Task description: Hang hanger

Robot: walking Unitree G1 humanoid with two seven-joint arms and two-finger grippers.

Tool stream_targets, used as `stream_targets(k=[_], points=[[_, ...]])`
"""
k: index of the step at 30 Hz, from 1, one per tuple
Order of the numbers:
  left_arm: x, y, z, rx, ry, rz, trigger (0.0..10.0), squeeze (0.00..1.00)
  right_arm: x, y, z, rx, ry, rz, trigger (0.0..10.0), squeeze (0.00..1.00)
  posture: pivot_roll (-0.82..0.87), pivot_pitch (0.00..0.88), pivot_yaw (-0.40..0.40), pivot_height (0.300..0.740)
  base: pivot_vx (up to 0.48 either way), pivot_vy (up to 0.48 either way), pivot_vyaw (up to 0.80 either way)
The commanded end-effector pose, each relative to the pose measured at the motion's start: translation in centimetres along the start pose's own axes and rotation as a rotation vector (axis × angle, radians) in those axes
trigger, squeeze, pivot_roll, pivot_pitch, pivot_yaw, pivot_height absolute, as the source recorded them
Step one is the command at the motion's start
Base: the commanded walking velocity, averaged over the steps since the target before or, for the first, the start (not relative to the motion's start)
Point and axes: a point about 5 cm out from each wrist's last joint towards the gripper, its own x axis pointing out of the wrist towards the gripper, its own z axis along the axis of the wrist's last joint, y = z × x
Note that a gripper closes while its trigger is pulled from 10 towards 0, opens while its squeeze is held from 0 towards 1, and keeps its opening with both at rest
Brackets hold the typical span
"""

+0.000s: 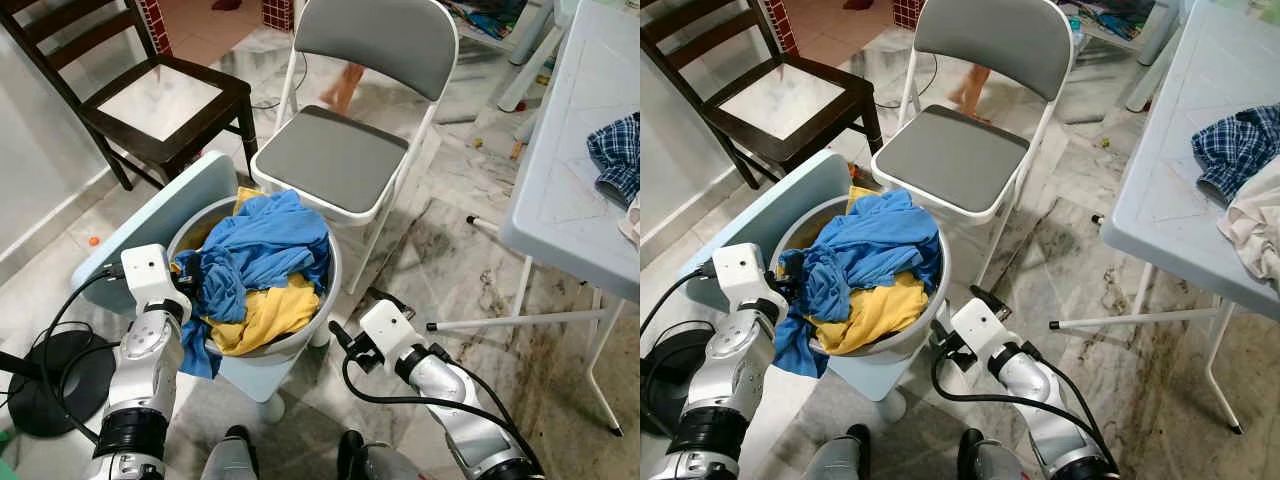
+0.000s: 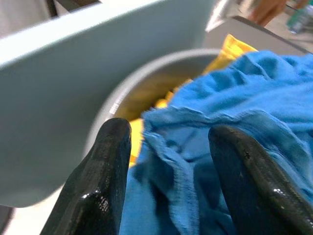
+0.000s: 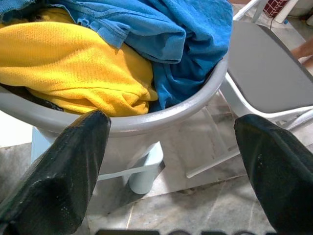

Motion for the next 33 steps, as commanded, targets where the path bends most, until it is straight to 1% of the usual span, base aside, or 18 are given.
stream_targets(k=[1, 2, 3, 5, 13, 15, 17, 18, 19, 20, 21, 22, 23, 24, 29, 33], points=[[-0.1, -0.3, -1.3, -0.031, 0.073, -0.018, 3.4, 0.0, -0.5, 0.1, -0.4, 0.004, 0.015, -0.007, 10.0, 0.0, 0.16, 0.261, -0.023, 0.74, 0.0, 0.0, 0.0], [-0.1, -0.3, -1.3, -0.031, 0.073, -0.018, 3.4, 0.0, -0.5, 0.1, -0.4, 0.004, 0.015, -0.007, 10.0, 0.0, 0.16, 0.261, -0.023, 0.74, 0.0, 0.0, 0.0], [0.0, -0.4, -1.3, -0.041, 0.072, -0.022, 0.0, 0.0, -0.5, 0.1, -0.5, 0.005, 0.016, -0.008, 10.0, 0.0, 0.16, 0.261, -0.022, 0.74, 0.0, 0.0, 0.0], [0.0, -0.7, -1.3, -0.045, 0.077, -0.049, 0.0, 0.0, -0.5, 0.2, -0.5, 0.005, 0.016, -0.009, 10.0, 0.0, 0.16, 0.261, -0.02, 0.74, 0.0, 0.0, 0.0], [0.0, -1.3, -1.7, -0.053, 0.102, -0.061, 0.0, 0.0, -0.6, 0.3, -0.5, 0.014, 0.015, -0.005, 10.0, 0.0, 0.16, 0.257, -0.014, 0.74, 0.0, 0.0, 0.0], [-0.1, -1.2, -1.8, -0.034, 0.093, -0.052, 0.0, 0.0, -0.6, 0.3, -0.5, 0.017, 0.013, -0.001, 10.0, 0.0, 0.16, 0.256, -0.016, 0.74, 0.0, 0.0, 0.0], [-0.3, -1.1, -1.8, 0.004, 0.077, -0.04, 0.0, 0.0, -0.6, 0.2, -0.4, 0.019, 0.01, 0.001, 10.0, 0.0, 0.16, 0.254, -0.018, 0.74, 0.0, 0.0, 0.0], [-0.3, -1.1, -1.8, 0.004, 0.077, -0.04, 0.0, 0.0, -0.6, 0.2, -0.4, 0.019, 0.01, 0.001, 10.0, 0.0, 0.16, 0.254, -0.018, 0.74, 0.0, 0.0, 0.0], [-0.5, -1.0, -1.7, 0.039, 0.064, -0.039, 0.0, 0.0, -0.6, 0.2, -0.4, 0.018, 0.009, 0.002, 10.0, 0.0, 0.16, 0.253, -0.019, 0.74, 0.0, 0.0, 0.0], [-0.8, -1.2, -1.7, 0.108, 0.043, -0.054, 0.0, 0.0, -0.6, 0.1, -0.4, 0.016, 0.01, 0.001, 10.0, 0.0, 0.16, 0.252, -0.021, 0.74, 0.0, 0.0, 0.0], [-0.8, -1.2, -1.7, 0.108, 0.043, -0.054, 0.0, 0.0, -0.6, 0.1, -0.4, 0.016, 0.01, 0.001, 10.0, 0.0, 0.16, 0.252, -0.021, 0.74, 0.0, 0.0, 0.0], [-0.9, -1.2, -1.7, 0.151, 0.032, -0.059, 0.0, 0.0, -0.5, 0.1, -0.4, 0.015, 0.011, 0.0, 10.0, 0.0, 0.16, 0.251, -0.021, 0.74, 0.0, 0.0, 0.0], [-1.1, -1.3, -1.8, 0.175, 0.026, -0.062, 0.0, 0.0, -0.5, 0.1, -0.4, 0.014, 0.011, 0.0, 10.0, 0.0, 0.16, 0.251, -0.022, 0.74, 0.0, 0.0, 0.0], [-1.2, -1.3, -1.9, 0.186, 0.028, -0.065, 0.0, 0.0, -0.5, 0.1, -0.4, 0.013, 0.012, 0.0, 10.0, 0.0, 0.17, 0.251, -0.024, 0.74, 0.0, 0.0, 0.0], [-1.6, -1.3, -2.7, 0.178, 0.06, -0.054, 0.0, 0.0, -0.4, 0.1, -0.4, 0.01, 0.012, 0.004, 10.0, 0.0, 0.17, 0.255, -0.026, 0.74, 0.0, 0.0, 0.0], [-1.9, -1.3, -2.9, 0.186, 0.06, -0.048, 0.0, 0.0, -0.4, 0.2, -0.4, 0.01, 0.013, 0.006, 10.0, 0.0, 0.17, 0.257, -0.025, 0.74, 0.0, 0.0, 0.0]])
